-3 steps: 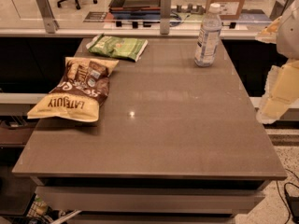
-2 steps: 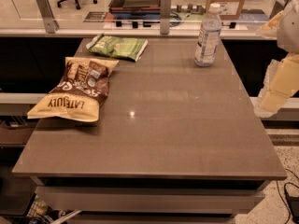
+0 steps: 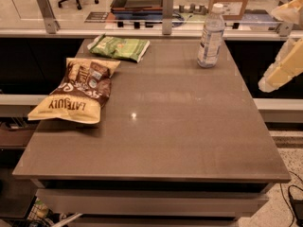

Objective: Move blue plastic bottle near brown chip bag

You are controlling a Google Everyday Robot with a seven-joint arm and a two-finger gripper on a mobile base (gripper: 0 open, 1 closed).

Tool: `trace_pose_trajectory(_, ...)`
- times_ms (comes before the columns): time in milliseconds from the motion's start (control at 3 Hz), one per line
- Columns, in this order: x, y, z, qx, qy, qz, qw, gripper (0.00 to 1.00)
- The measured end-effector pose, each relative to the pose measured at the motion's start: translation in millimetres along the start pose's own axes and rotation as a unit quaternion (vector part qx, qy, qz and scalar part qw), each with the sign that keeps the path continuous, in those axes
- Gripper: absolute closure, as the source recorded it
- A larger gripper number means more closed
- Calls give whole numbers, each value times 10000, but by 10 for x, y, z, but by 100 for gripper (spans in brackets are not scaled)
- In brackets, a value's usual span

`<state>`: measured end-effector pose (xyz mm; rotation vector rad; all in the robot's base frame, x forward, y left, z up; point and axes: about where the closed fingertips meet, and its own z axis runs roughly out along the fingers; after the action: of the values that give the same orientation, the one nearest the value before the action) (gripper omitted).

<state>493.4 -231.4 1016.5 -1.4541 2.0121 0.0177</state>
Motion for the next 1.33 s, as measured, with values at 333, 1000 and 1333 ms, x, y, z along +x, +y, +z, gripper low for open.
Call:
trace_pose_trajectory(333,-14,-282,171,51,-1125,164,9935,0)
trace_pose_trajectory(1000,-249,-602,399,8,-2707,1007,9574,0)
trace_pose_trajectory(1333,-271,-621,400,27,-2757,1036,9556,0)
